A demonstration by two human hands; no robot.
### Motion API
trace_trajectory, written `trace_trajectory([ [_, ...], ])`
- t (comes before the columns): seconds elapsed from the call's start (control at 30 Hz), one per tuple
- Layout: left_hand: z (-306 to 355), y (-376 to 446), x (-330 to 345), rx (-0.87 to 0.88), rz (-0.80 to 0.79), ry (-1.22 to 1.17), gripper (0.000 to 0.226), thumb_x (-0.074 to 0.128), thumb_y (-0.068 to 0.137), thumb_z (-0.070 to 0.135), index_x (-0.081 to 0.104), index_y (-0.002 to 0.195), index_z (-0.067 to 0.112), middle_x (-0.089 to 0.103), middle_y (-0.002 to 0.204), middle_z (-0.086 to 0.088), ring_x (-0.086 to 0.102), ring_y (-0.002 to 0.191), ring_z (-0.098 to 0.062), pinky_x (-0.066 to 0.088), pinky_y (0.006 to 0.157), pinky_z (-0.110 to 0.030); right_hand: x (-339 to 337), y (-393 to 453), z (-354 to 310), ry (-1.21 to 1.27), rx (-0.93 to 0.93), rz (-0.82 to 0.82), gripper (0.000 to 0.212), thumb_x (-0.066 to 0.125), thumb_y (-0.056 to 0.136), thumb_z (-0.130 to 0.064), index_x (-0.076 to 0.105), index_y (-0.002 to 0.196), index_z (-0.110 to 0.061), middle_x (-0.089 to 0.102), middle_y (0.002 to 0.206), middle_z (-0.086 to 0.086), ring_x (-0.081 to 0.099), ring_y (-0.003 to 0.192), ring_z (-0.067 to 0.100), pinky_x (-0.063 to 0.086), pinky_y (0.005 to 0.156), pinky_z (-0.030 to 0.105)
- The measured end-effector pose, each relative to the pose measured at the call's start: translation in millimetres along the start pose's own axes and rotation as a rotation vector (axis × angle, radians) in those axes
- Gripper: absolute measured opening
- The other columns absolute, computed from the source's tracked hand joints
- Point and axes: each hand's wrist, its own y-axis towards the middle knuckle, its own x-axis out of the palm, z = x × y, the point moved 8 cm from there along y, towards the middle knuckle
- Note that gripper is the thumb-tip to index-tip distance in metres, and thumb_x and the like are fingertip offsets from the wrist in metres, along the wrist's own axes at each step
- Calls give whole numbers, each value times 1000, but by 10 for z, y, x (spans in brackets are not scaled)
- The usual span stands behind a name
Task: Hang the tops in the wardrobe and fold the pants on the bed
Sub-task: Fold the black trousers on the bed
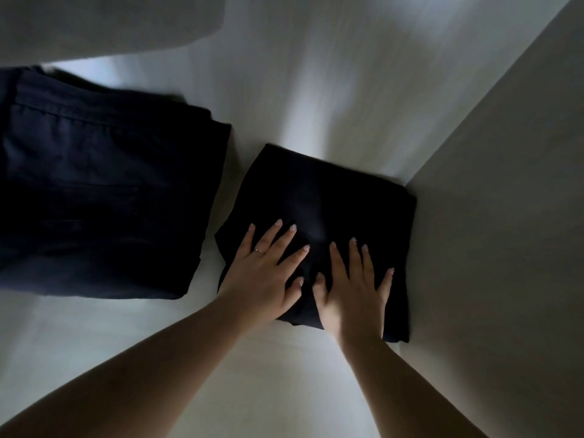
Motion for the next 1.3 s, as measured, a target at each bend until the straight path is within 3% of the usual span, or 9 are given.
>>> trace_trajectory([
  [0.17,13,26,-16,7,29,-10,57,29,88,48,48,138,28,34,153,-6,23,144,-25,12,116,-53,-51,19,-2,7,-6,18,69,8,87,-51,28,148,-28,21,158,7,13,147,23,6,113,60],
  [0.37,-8,14,94,-36,-54,50,60,12,91,50,25,148,33,13,160,-2,2,148,-21,-3,117,-50,28,4,-25,-25,13,-59,60,14,94,-49,16,151,-30,11,160,4,4,147,22,2,113,60],
  [0.47,79,18,76,-89,-173,13,53,22,98,45,17,150,32,4,161,-1,-4,147,-21,-2,117,-51,-55,-66,-58,61,76,-149,54,28,100,-43,16,151,-28,11,160,3,6,147,21,7,114,57],
  [0.63,-57,-507,-324,-288,-223,-462,48,56,91,27,46,137,23,46,143,2,34,136,-17,27,111,-32,-590,-512,-340,647,81,-172,55,58,92,-26,38,143,-19,46,142,4,43,131,21,35,105,33],
  [0.8,-166,-1316,-699,-634,-204,-1056,49,69,83,8,53,129,6,60,126,-14,57,116,-24,42,96,-25,-1053,-1010,-450,747,64,-205,49,58,93,-20,44,139,-19,50,137,5,49,125,20,37,100,27],
  [0.97,-100,-2173,-1571,-641,-190,-1023,34,71,83,16,63,116,15,68,113,-4,61,107,-18,47,93,-27,-1773,-1745,-773,714,-128,-246,39,56,93,-18,53,133,-17,54,131,8,53,119,22,40,100,28],
  [1.13,-202,-2986,-2718,-606,-162,-951,34,68,85,7,61,119,4,66,118,-15,59,114,-23,42,104,-36,-2711,-2489,-1439,796,-422,-219,31,58,92,-14,61,123,-13,59,125,5,53,118,18,34,97,18],
  [1.23,-381,-3445,-3247,-630,-159,-837,35,66,87,12,61,122,10,66,119,-5,58,114,-18,40,105,-32,-3024,-2848,-1724,878,-508,-231,32,55,91,-6,61,121,-14,58,125,3,51,119,15,33,96,17],
  [1.3,-525,-3969,-3636,-716,-83,-782,37,65,88,15,60,124,17,66,114,3,58,107,-11,41,96,-23,-3228,-3169,-1972,912,-616,-271,34,56,89,-1,61,121,-14,57,124,2,51,119,15,35,96,19],
])
